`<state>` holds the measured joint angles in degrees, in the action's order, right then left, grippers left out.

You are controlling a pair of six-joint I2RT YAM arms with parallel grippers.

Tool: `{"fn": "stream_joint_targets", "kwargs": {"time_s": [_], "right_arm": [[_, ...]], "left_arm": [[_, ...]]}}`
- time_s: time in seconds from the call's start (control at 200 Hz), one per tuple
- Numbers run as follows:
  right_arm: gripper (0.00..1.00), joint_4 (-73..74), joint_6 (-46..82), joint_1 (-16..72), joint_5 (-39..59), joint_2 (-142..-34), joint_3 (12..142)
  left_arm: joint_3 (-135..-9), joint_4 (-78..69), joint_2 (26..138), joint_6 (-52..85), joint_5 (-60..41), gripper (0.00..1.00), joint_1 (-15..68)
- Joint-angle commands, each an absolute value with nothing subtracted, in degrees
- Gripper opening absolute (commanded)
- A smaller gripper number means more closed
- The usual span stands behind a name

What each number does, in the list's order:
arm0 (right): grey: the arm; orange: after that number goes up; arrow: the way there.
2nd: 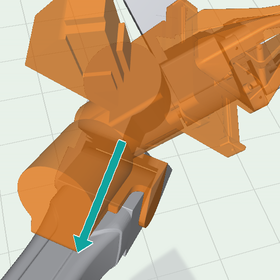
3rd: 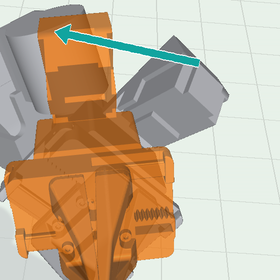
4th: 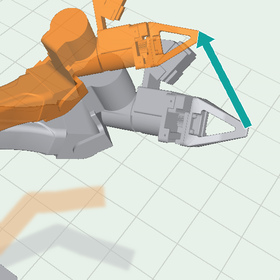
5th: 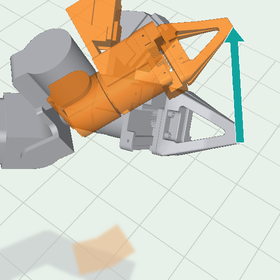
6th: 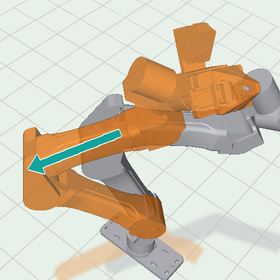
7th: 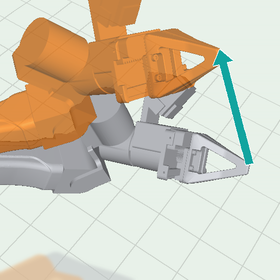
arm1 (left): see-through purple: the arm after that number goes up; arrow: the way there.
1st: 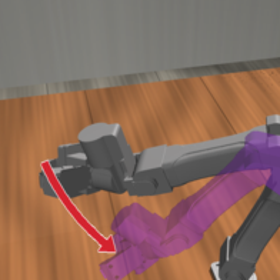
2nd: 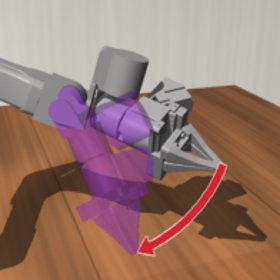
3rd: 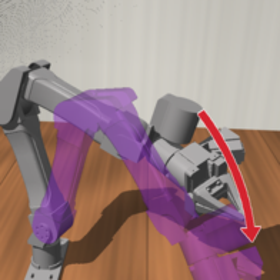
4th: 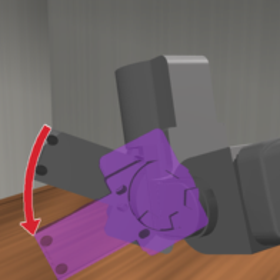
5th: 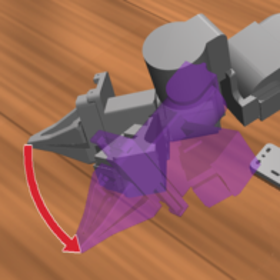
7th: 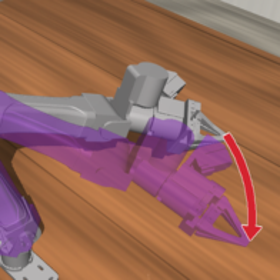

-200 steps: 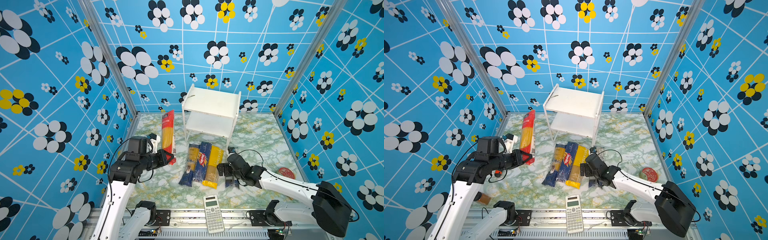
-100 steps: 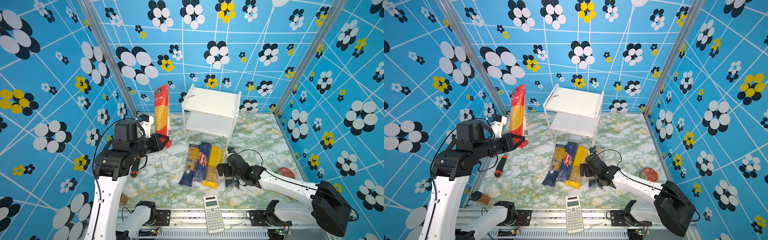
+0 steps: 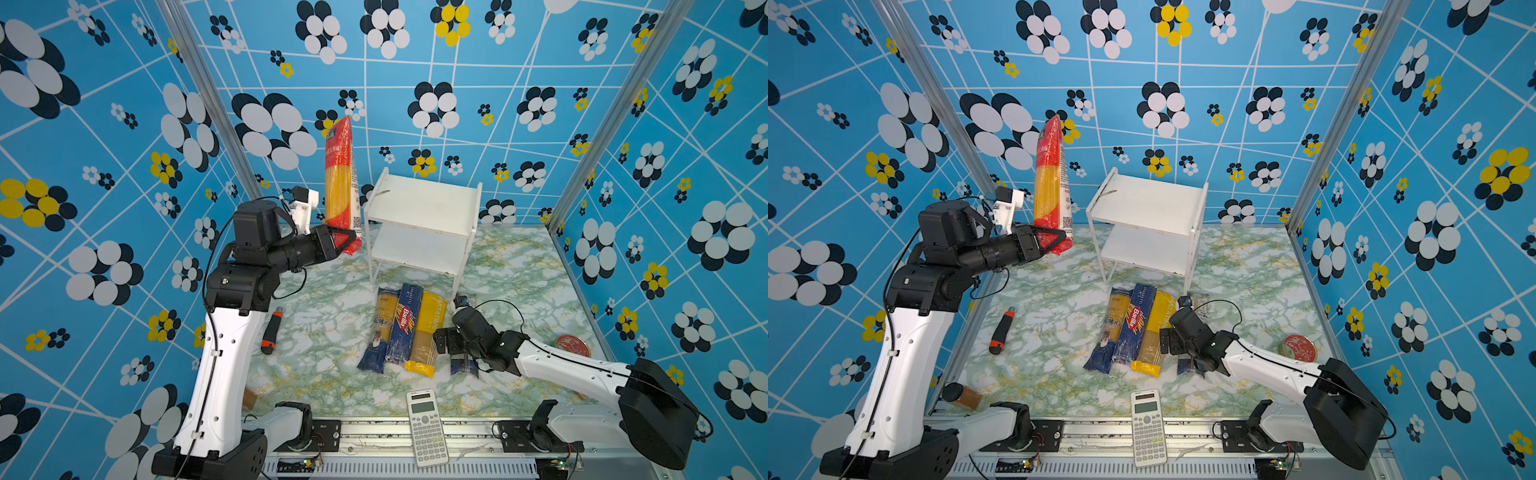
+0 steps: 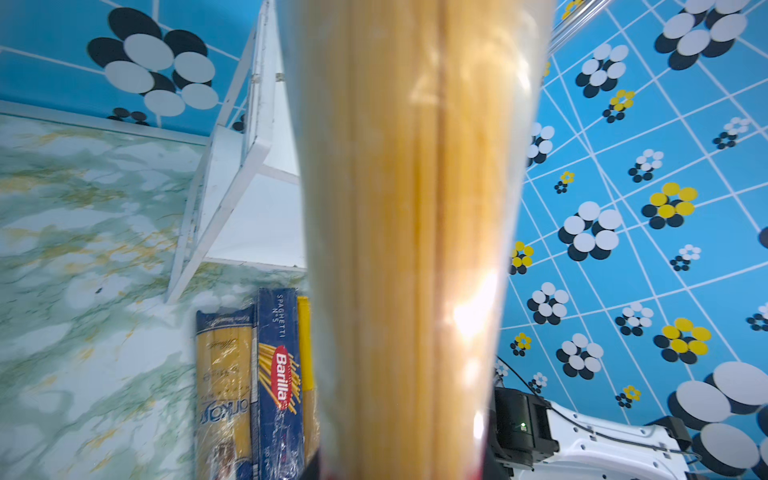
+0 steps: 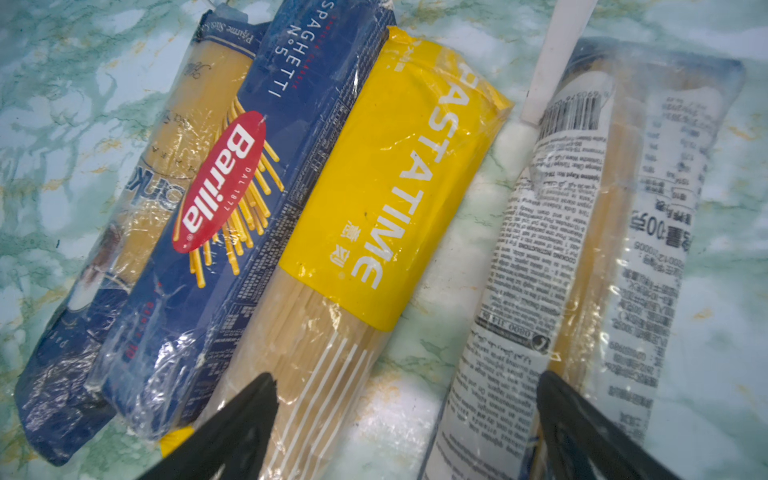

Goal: Place and organize the pasta boxes and bags onto the shelf
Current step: 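Carry the upright red bag with the left gripper to the shelf's top tier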

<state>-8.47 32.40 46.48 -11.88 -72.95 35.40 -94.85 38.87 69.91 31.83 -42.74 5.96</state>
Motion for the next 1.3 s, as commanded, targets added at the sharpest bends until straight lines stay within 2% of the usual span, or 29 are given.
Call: {"fn": "stream_joint_targets", "kwargs": {"time_s": [0.0, 0.175, 0.655, 0.9, 1.295], "right_arm": [[0.99, -9.0, 33.0, 46.9, -11.4, -73.2, 36.5], [0.99, -9.1, 33.4, 46.9, -11.7, -72.4, 35.8], [0.99, -9.1, 34.4, 46.9, -12.7, -70.1, 33.4], [0.99, -9.7, 34.7, 46.9, -13.5, -68.5, 32.5], [0.99, -9.7, 35.2, 46.9, -14.2, -66.6, 30.7]], "left_arm": [[-99.5, 18.9, 71.4, 34.6, -50.6, 0.0, 5.5], [-103.2, 15.7, 77.1, 36.7, -53.3, 0.0, 6.1], [-118.8, 18.3, 93.5, 37.5, -58.4, 0.0, 12.1], [-127.5, 25.8, 101.3, 37.3, -60.8, 0.0, 13.1], [-130.8, 32.9, 107.2, 34.0, -59.9, 0.0, 13.0]]}}
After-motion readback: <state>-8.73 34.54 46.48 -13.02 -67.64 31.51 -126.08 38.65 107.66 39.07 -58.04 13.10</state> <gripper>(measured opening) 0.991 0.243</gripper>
